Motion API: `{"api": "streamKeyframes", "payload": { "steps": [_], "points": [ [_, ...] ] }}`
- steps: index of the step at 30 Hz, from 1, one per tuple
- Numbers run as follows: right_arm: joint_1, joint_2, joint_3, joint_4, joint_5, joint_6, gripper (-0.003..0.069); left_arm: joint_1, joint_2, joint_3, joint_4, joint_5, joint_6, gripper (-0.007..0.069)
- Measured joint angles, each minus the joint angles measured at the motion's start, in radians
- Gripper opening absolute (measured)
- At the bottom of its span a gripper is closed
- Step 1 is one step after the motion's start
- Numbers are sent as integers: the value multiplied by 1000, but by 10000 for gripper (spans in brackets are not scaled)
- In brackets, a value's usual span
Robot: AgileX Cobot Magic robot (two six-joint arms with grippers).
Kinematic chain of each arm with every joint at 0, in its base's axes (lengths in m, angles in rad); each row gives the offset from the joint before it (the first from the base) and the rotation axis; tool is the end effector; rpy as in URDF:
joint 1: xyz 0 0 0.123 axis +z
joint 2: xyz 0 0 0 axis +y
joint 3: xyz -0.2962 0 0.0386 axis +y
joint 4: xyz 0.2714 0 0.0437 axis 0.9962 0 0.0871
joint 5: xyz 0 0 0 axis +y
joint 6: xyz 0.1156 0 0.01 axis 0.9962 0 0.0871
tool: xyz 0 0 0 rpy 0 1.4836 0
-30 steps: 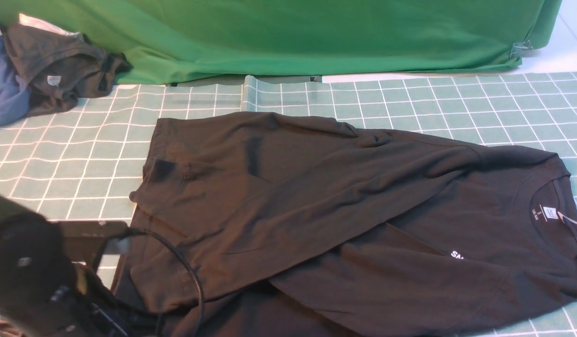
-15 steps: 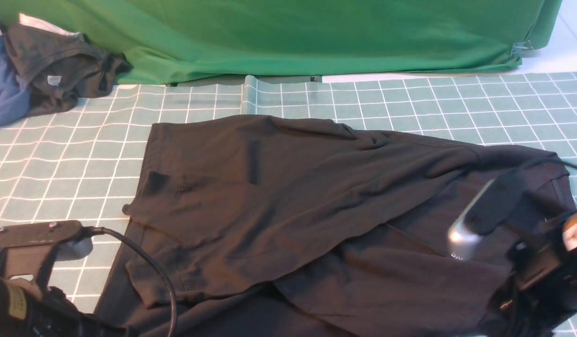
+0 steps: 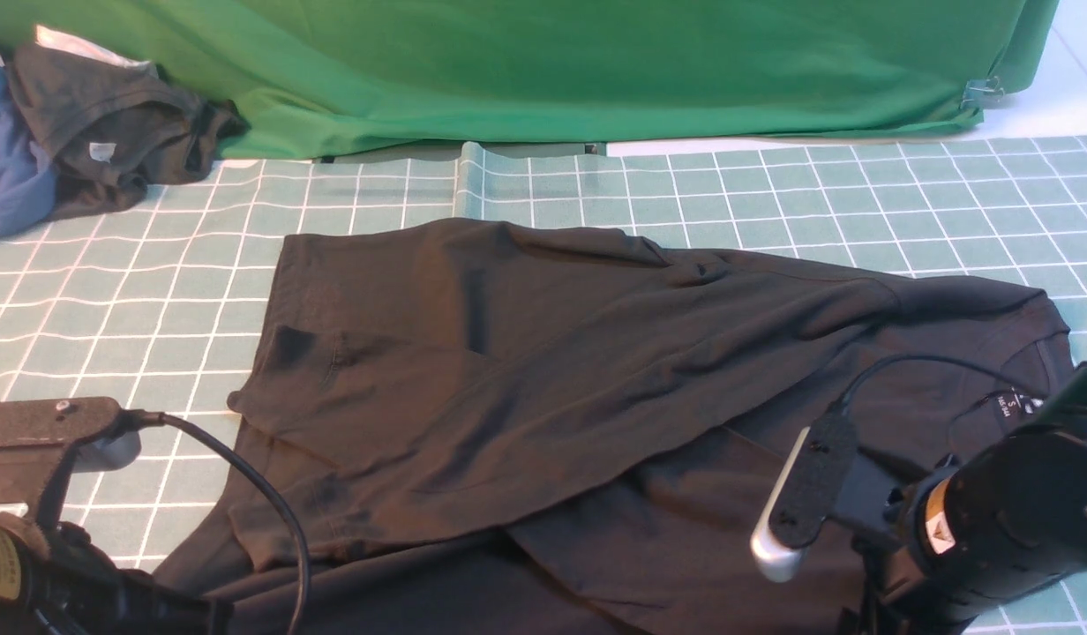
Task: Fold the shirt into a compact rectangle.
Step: 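Grasp the near edge of the shirt at its hem and shoulder corners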
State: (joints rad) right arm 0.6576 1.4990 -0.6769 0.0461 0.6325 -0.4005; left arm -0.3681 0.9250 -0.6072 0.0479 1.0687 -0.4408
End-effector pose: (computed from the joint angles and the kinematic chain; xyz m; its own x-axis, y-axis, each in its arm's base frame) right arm 0.2018 0.1598 0.1385 -0.5058 -0.8394 -0.1988 -0.8506 0.5237 -0.0470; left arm 0.1464 -0.0513 0.2278 -0.9630 -0.0630 -0.2619 -0.0456 0.9964 -0.0720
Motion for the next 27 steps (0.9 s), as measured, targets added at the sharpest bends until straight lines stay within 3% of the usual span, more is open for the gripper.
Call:
{"api": "streamKeyframes", "payload": {
  "steps": [7,9,11,13,15,19,27],
  "points": [
    [0,81,-4,-6,-43,-1,557,0,0,0,-1,-37,0,15],
    [0,87,-8,5,-34,-1,475,0,0,0,-4,-39,-1,15],
    [1,89,-9,6,-32,-1,351,0,0,0,-5,-41,-1,15],
    [1,86,-10,-16,-31,0,160,0,0,0,-5,-42,-1,15],
    [1,75,-9,-27,-25,11,74,0,0,0,-5,-42,-2,15],
    [1,12,-5,-22,52,69,38,0,0,0,-20,-40,-2,15],
    [1,-182,-3,-14,259,99,36,0,-49,0,-86,-10,-11,15]
  ]
}}
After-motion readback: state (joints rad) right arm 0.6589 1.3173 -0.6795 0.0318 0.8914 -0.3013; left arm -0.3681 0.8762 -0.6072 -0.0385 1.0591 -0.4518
